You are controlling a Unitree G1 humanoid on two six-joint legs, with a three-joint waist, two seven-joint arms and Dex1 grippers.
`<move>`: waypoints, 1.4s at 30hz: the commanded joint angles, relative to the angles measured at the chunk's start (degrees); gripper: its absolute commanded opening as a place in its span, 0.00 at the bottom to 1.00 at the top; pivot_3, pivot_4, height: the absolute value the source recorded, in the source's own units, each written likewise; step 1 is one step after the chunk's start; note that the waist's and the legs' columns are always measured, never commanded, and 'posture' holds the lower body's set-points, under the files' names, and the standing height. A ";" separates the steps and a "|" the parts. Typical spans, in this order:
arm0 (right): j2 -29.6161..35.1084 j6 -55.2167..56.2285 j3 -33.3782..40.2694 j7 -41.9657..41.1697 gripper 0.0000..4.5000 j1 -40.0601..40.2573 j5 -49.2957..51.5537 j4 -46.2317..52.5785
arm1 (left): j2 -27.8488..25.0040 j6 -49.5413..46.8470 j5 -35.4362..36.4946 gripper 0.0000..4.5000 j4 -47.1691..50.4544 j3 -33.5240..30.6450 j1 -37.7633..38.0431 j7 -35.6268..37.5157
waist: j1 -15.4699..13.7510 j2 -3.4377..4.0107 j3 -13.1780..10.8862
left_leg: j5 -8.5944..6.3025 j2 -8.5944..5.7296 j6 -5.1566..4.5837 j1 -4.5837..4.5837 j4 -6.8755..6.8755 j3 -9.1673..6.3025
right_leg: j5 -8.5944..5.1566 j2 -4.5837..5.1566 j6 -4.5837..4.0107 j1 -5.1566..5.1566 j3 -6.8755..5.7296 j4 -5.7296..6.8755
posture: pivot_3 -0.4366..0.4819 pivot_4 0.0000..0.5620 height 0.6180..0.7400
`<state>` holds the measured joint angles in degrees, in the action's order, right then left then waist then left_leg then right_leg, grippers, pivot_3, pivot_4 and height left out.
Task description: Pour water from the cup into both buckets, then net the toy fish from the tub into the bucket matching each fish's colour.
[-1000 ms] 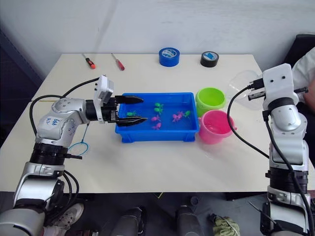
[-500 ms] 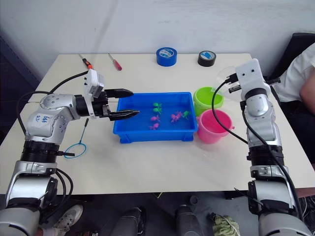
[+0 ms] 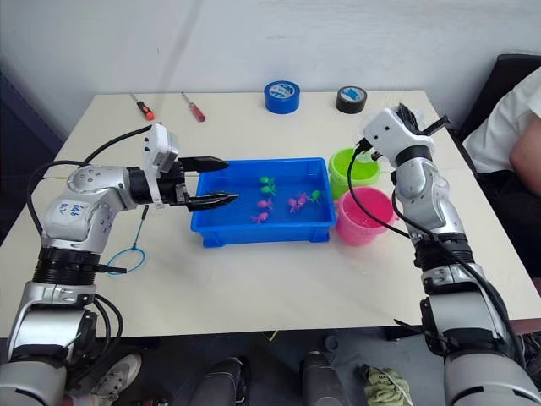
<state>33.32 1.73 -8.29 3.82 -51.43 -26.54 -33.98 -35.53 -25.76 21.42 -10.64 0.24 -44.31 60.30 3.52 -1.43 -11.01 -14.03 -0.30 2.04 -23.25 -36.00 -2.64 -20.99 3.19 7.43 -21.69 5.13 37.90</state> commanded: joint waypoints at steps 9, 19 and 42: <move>3.32 4.26 -2.85 2.03 0.01 -1.70 -6.83 1.11 | -0.46 1.70 -0.15 1.00 1.57 -1.76 0.01 -2.17 | 0.03 0.00 0.00 | 0.00 0.00 0.00 0.00 0.00 0.00 | 0.00 0.00 0.00 0.00 0.00 0.01 | 0.48 0.27 0.95; 6.44 8.12 -7.39 5.49 0.01 -2.12 -15.38 1.07 | -0.25 2.17 -0.13 1.00 1.48 -1.96 -0.04 -2.63 | 0.02 0.00 0.00 | 0.01 0.00 0.02 0.00 -0.01 0.00 | 0.00 0.00 0.00 0.00 0.00 0.00 | 0.48 0.27 0.95; 1.42 -5.95 12.19 -2.11 0.01 4.99 6.29 7.78 | 1.04 0.81 3.11 1.00 3.31 -2.67 -0.01 -1.58 | -0.41 0.00 0.00 | 0.03 0.00 0.03 -0.01 -0.04 -0.02 | 0.00 0.00 0.00 0.07 -0.04 0.02 | 0.48 0.27 0.95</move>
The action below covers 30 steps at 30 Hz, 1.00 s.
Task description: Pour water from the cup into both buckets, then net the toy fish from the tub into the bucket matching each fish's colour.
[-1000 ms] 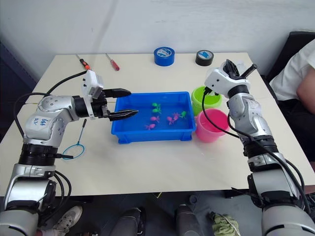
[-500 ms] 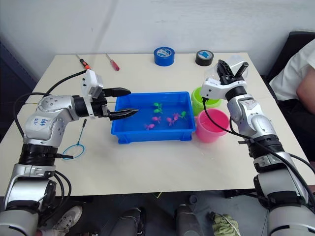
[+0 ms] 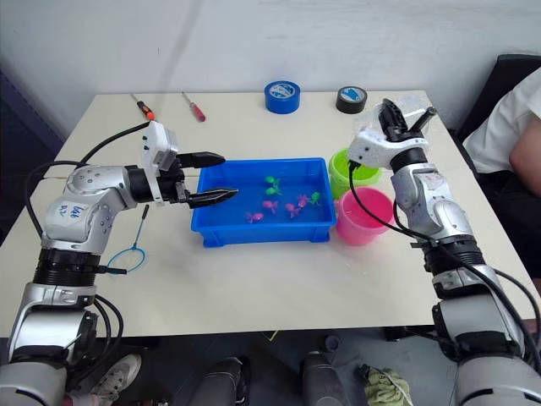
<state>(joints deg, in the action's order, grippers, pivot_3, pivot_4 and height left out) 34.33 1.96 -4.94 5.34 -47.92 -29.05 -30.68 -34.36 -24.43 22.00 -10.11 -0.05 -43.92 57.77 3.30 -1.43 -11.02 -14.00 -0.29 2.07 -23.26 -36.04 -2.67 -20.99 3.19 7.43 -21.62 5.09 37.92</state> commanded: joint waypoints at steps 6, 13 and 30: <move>-0.52 -19.41 27.49 -8.45 0.01 12.90 25.96 17.08 | 1.05 -0.97 4.22 1.00 3.88 -1.62 -1.15 2.91 | -1.33 0.00 0.00 | -0.03 -0.01 -0.05 -0.05 0.01 -0.06 | 0.00 0.03 0.00 0.07 -0.06 -0.03 | 0.48 0.27 0.95; -8.60 -33.87 39.60 -6.87 0.01 25.20 39.00 34.78 | 2.82 -0.48 3.68 1.00 1.95 -0.33 -2.76 4.73 | -0.83 0.00 0.00 | 0.00 0.06 -0.03 0.07 0.04 0.01 | 0.00 -0.08 0.00 0.06 0.03 0.02 | 0.48 0.27 0.95; -22.47 -27.47 42.35 5.28 0.01 25.25 45.26 31.14 | 5.05 0.49 2.38 1.00 -1.35 1.26 -5.50 7.26 | -0.20 0.01 0.00 | 0.01 0.00 -0.02 0.08 0.07 0.00 | 0.03 -0.04 0.04 0.04 0.08 0.04 | 0.48 0.27 0.95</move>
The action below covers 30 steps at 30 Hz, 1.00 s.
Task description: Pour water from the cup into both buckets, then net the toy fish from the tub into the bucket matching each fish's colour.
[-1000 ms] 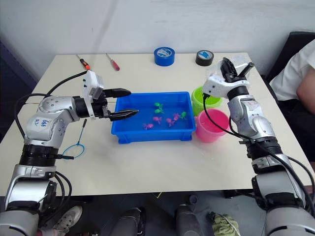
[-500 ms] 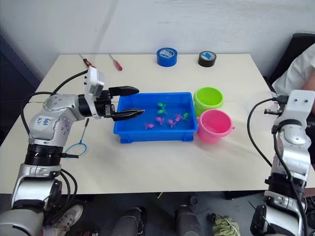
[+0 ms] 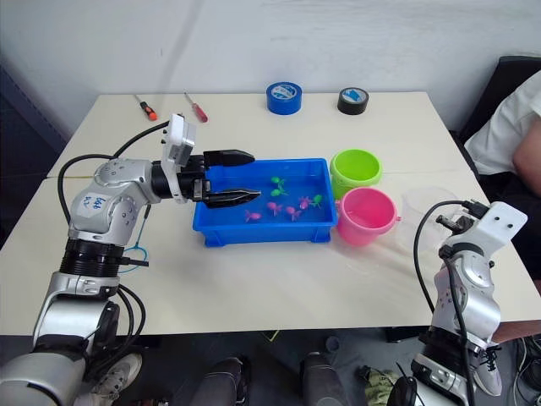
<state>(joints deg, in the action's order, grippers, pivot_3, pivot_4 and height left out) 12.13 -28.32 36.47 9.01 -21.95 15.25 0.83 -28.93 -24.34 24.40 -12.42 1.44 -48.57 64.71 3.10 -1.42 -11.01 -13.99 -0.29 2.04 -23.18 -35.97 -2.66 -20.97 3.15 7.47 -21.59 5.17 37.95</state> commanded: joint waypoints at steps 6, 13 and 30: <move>0.79 2.74 -0.96 3.22 0.01 2.14 -0.69 -2.29 | -0.78 0.04 0.09 1.00 2.03 -0.54 0.12 -0.02 | 0.09 0.00 0.00 | 0.00 0.02 0.00 0.01 -0.01 0.00 | 0.00 -0.01 0.00 0.00 0.00 0.02 | 0.48 0.27 0.95; 3.29 -3.17 -2.54 2.08 0.46 10.95 -0.97 5.39 | -0.87 -0.06 0.21 1.00 2.62 -0.62 0.71 -0.41 | -0.32 0.00 0.00 | 0.00 0.00 0.00 0.00 0.01 -0.05 | 0.00 0.00 0.00 0.02 -0.04 -0.03 | 0.48 0.27 0.95; 32.34 -21.17 -2.47 -35.79 0.99 27.13 19.64 36.50 | -2.15 -5.47 -1.51 1.00 3.80 -4.06 4.76 -11.43 | 0.33 0.11 -0.10 | -0.02 0.05 -0.09 0.02 -0.04 0.02 | 0.10 -0.13 0.19 0.15 0.08 -0.21 | 0.48 0.27 0.95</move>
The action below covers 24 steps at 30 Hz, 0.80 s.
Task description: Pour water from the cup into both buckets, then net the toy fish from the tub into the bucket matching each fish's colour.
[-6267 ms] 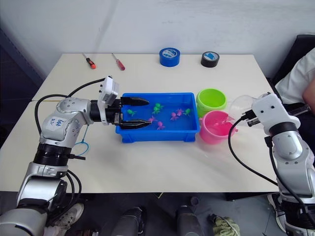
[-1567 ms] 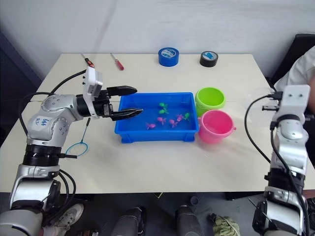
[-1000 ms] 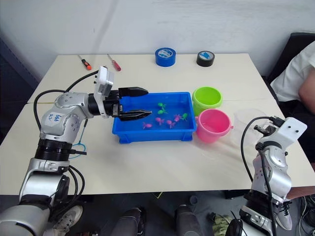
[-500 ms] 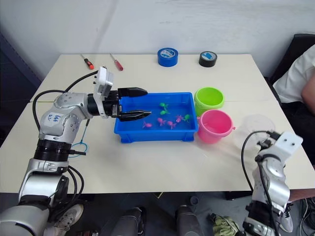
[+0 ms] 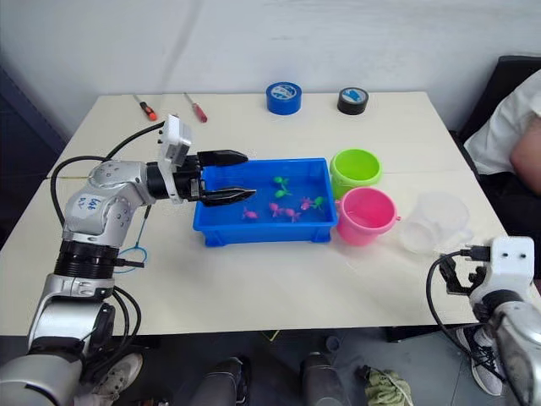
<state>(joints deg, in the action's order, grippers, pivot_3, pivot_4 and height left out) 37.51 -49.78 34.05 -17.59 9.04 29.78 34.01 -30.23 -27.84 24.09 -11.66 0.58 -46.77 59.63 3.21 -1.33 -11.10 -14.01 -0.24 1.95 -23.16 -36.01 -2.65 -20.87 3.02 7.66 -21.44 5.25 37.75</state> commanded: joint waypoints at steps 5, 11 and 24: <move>12.73 2.83 -9.74 -18.42 0.99 -14.33 9.22 2.03 | 0.18 -8.41 -1.08 1.00 13.20 -8.34 10.61 -19.77 | -0.15 -0.21 -0.15 | 0.01 0.13 -0.03 0.02 0.00 -0.05 | 0.08 -0.12 -0.02 -0.01 0.04 -0.04 | 0.48 0.27 0.95; 11.69 6.71 -19.59 -24.23 0.99 -22.67 9.02 -2.10 | 0.03 -15.18 -8.23 1.00 24.11 -11.60 20.12 -37.19 | -1.79 -0.24 -0.17 | -0.02 -0.05 -0.03 -0.18 -0.01 -0.16 | 0.10 0.46 -0.04 -0.04 -0.16 -0.28 | 0.48 0.27 0.95; 7.98 14.33 -31.20 -32.05 0.99 -31.40 4.88 -8.42 | 6.42 -15.60 -15.03 1.00 20.22 -18.94 27.93 -55.37 | -1.84 -0.27 -0.17 | -0.02 -0.08 -0.04 -0.18 -0.01 -0.17 | 0.13 0.50 -0.01 -0.04 -0.24 -0.33 | 0.48 0.27 0.95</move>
<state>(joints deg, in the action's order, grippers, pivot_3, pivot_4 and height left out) 45.79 -37.21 2.52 -48.96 -21.42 34.78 24.72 -23.73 -45.31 10.22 9.74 -17.53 -19.30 5.15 1.37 -1.59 -11.27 -14.02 -0.33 1.91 -23.34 -36.02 -2.81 -20.74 3.52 7.65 -21.47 5.01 37.41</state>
